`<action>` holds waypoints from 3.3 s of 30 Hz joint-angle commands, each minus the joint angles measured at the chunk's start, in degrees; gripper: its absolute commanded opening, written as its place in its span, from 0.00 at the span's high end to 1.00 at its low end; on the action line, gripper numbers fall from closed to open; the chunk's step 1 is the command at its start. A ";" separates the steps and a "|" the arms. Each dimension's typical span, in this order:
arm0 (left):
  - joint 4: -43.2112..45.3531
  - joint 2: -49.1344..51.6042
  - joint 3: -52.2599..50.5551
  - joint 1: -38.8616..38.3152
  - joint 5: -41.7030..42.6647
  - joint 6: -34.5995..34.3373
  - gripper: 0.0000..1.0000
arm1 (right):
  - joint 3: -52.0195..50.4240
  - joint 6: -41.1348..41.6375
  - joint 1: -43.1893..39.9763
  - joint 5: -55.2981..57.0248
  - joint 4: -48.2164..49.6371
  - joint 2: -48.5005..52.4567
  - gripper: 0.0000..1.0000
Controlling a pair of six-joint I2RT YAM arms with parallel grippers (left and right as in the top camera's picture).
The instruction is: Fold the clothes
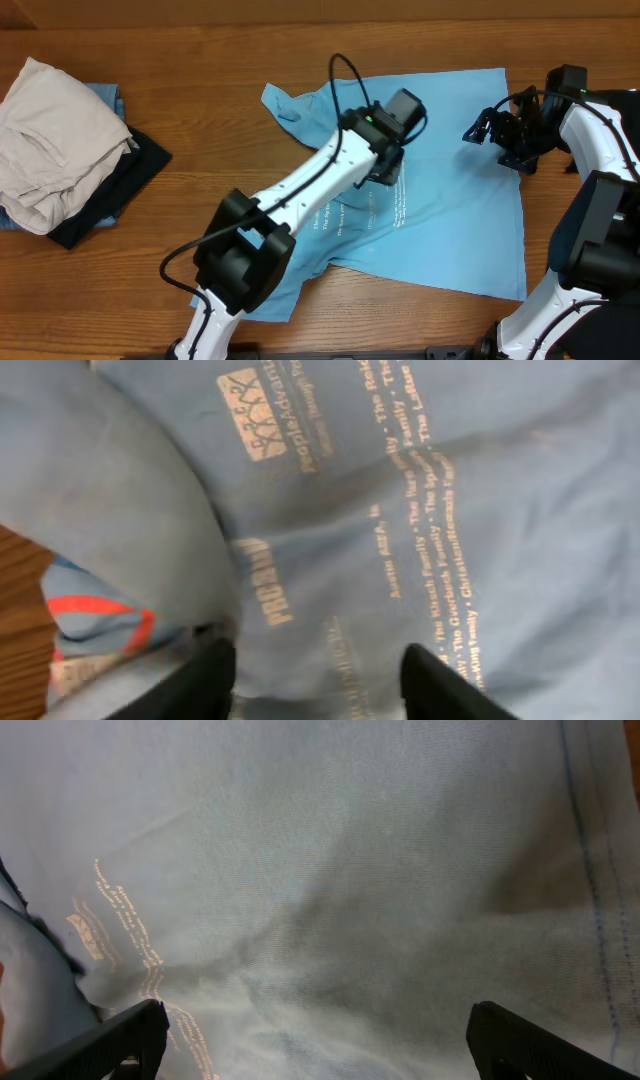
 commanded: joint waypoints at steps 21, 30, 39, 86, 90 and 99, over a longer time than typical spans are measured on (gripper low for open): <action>-21.05 1.88 -6.23 24.57 25.92 24.87 0.30 | 1.03 0.20 0.13 -0.52 0.11 -1.40 0.00; -15.61 1.86 -16.02 24.63 25.86 27.15 0.60 | 1.03 0.22 0.13 -0.52 0.11 -1.40 0.00; -22.71 1.84 -9.60 21.99 25.66 20.00 0.96 | 1.03 0.22 0.13 -0.52 0.11 -1.40 0.00; -2.43 1.97 -2.58 6.36 3.54 3.76 0.60 | 1.03 0.20 0.13 -0.52 0.11 -1.40 0.00; -1.42 1.97 -2.60 6.36 0.35 4.46 0.59 | 1.03 0.22 0.13 -0.52 0.11 -1.40 0.00; 2.16 4.55 -2.80 6.40 0.35 4.68 0.55 | 1.03 0.20 0.13 -0.52 0.11 -1.40 0.00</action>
